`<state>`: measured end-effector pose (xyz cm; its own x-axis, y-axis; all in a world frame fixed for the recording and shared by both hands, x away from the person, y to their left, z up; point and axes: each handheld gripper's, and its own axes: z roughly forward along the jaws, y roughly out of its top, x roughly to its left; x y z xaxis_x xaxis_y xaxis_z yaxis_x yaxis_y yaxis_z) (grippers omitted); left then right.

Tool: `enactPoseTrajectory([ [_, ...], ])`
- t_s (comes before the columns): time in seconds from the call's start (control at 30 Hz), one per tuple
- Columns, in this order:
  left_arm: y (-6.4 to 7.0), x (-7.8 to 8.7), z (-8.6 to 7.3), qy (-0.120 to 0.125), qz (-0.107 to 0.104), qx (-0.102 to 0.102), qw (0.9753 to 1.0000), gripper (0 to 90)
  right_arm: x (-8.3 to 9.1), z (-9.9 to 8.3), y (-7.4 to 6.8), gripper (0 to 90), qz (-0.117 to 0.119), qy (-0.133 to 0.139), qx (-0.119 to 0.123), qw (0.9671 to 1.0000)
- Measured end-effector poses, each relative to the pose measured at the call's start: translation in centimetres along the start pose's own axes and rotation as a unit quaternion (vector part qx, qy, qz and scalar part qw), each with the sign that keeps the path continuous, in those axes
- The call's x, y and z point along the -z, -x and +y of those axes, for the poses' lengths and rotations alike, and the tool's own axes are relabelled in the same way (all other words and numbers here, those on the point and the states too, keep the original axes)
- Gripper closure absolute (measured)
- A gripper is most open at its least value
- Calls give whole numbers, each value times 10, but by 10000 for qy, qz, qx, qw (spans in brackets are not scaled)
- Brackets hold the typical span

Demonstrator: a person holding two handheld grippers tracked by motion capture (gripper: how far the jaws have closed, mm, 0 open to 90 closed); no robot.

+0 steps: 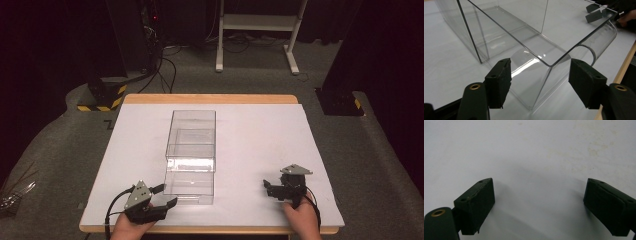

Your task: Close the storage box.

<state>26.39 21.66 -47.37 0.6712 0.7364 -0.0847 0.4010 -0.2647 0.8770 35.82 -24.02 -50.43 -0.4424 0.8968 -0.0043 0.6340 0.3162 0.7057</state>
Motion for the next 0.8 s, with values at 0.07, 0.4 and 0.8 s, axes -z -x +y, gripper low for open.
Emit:
enactPoseTrajectory([
  [0.07,-1,-2,1,17,28,18,10000,362,0,0,0,101,-1,0,1,10000],
  [0.4,-8,-10,1,94,169,71,9998,423,0,0,0,101,-8,-5,13,10000],
  [0.8,-14,-15,0,69,252,87,9996,457,0,0,0,101,-11,-10,16,10000],
])
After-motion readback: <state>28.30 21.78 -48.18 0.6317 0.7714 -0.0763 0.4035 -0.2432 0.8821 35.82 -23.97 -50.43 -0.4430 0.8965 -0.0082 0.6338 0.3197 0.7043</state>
